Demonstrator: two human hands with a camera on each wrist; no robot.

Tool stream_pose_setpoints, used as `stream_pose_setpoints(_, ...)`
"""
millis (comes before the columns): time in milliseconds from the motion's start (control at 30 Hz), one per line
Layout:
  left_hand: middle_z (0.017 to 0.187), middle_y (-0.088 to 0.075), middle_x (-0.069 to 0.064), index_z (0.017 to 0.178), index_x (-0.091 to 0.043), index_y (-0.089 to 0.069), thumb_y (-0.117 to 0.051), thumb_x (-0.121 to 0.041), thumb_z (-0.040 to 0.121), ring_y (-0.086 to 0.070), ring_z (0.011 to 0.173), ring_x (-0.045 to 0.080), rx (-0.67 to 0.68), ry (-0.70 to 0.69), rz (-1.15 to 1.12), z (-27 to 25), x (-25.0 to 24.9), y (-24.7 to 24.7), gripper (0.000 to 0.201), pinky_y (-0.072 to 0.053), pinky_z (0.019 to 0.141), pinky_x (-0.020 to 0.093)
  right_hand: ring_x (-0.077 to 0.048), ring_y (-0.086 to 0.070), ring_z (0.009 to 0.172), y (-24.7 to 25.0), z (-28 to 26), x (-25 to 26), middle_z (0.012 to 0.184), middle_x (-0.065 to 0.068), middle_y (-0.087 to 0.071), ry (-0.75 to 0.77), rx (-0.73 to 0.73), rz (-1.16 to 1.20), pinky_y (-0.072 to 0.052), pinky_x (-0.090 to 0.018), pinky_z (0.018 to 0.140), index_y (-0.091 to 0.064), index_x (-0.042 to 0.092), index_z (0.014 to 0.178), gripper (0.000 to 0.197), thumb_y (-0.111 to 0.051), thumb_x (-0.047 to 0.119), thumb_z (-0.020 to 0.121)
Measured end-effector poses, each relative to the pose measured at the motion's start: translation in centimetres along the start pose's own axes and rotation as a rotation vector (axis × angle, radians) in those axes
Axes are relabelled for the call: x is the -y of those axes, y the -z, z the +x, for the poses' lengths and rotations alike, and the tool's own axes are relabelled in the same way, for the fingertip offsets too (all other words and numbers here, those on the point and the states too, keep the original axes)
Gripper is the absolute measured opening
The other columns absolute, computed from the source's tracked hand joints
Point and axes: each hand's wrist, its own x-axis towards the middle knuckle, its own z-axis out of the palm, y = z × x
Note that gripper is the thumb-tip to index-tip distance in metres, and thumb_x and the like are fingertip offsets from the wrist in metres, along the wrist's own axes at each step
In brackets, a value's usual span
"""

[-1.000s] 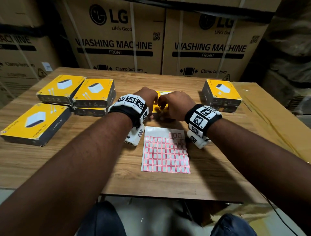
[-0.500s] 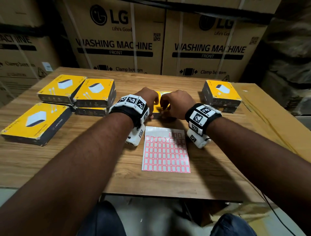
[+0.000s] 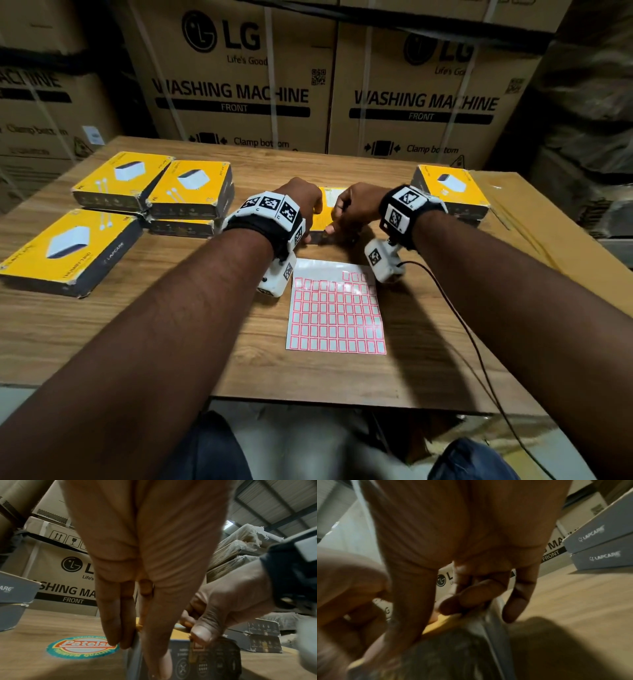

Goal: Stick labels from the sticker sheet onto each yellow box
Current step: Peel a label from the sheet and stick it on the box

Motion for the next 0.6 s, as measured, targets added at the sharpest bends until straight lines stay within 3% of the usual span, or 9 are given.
stream_pose_setpoints(100,0.123,-0.062,0.006,0.118,-0.02,-0.064,-0.089,-0.009,0.063,-0.065,0.105,0.024,0.013,0.01,-0.013,0.1,0.0,0.1,0.061,-0.053,0.078,0.031,-0.018,-0.059,0.071,1.0,0.7,1.1,0.07,0.0,-0.065,-0.077,0.159,0.014,-0.052,-0.034,0.077,-0.063,0.023,0.066,0.036,-0.094,0.03,0.051)
stream_pose_setpoints(233,0.122,-0.063,0.003,0.115,-0.021,-0.064,-0.089,-0.007,0.061,-0.067,0.099,0.022,0.023,0.014,-0.043,-0.2,0.2,0.3,0.061,-0.054,0.076,0.031,-0.014,-0.058,0.071,1.3,1.2,1.9,0.078,0.0,-0.062,-0.077,0.19,-0.118,-0.051,-0.027,0.072,-0.06,0.02,0.078,0.017,-0.076,0.015,0.08)
stream_pose_setpoints(300,0.123,-0.061,0.003,0.116,-0.022,-0.064,-0.091,-0.008,0.059,-0.066,0.101,0.023,0.024,0.008,-0.031,-0.2,0.2,0.4,0.064,-0.054,0.078,0.032,-0.016,-0.058,0.073,1.3,1.4,2.0,0.074,0.0,-0.066,-0.09,0.201,-0.137,-0.051,-0.028,0.076,-0.06,0.017,0.08,0.013,-0.072,0.013,0.083)
stream_pose_setpoints(367,0.125,-0.06,0.004,0.114,-0.023,-0.065,-0.092,-0.009,0.056,-0.066,0.102,0.025,0.01,0.003,-0.012,-0.3,0.1,0.4,0.065,-0.056,0.081,0.035,-0.021,-0.06,0.08,1.4,1.3,2.0,0.083,-0.003,-0.07,-0.113,0.233,-0.163,-0.052,-0.038,0.089,-0.063,0.012,0.088,0.019,-0.075,0.024,0.081)
stream_pose_setpoints(433,0.125,-0.06,0.005,0.115,-0.022,-0.065,-0.091,-0.009,0.059,-0.065,0.104,0.025,0.003,-0.006,0.016,-0.3,0.0,0.4,0.063,-0.055,0.082,0.033,-0.023,-0.064,0.089,1.3,1.0,2.2,0.097,-0.008,-0.07,-0.131,0.227,-0.166,-0.051,-0.043,0.097,-0.066,0.009,0.097,0.04,-0.078,0.041,0.077)
stream_pose_setpoints(500,0.126,-0.06,0.006,0.12,-0.019,-0.064,-0.087,-0.008,0.065,-0.063,0.108,0.025,0.001,-0.014,0.037,-0.2,-0.1,0.5,0.061,-0.051,0.081,0.029,-0.026,-0.068,0.097,1.0,0.9,2.4,0.101,-0.011,-0.072,-0.138,0.203,-0.203,-0.053,-0.044,0.094,-0.069,0.008,0.103,0.058,-0.077,0.055,0.072)
stream_pose_setpoints(600,0.128,-0.059,0.007,0.121,-0.02,-0.063,-0.085,-0.008,0.068,-0.063,0.109,0.026,-0.008,-0.009,0.036,-0.4,-0.1,0.5,0.059,-0.051,0.081,0.029,-0.028,-0.07,0.096,0.6,0.9,2.8,0.098,-0.012,-0.073,-0.136,0.187,-0.318,-0.055,-0.044,0.091,-0.071,0.008,0.1,0.06,-0.073,0.061,0.072)
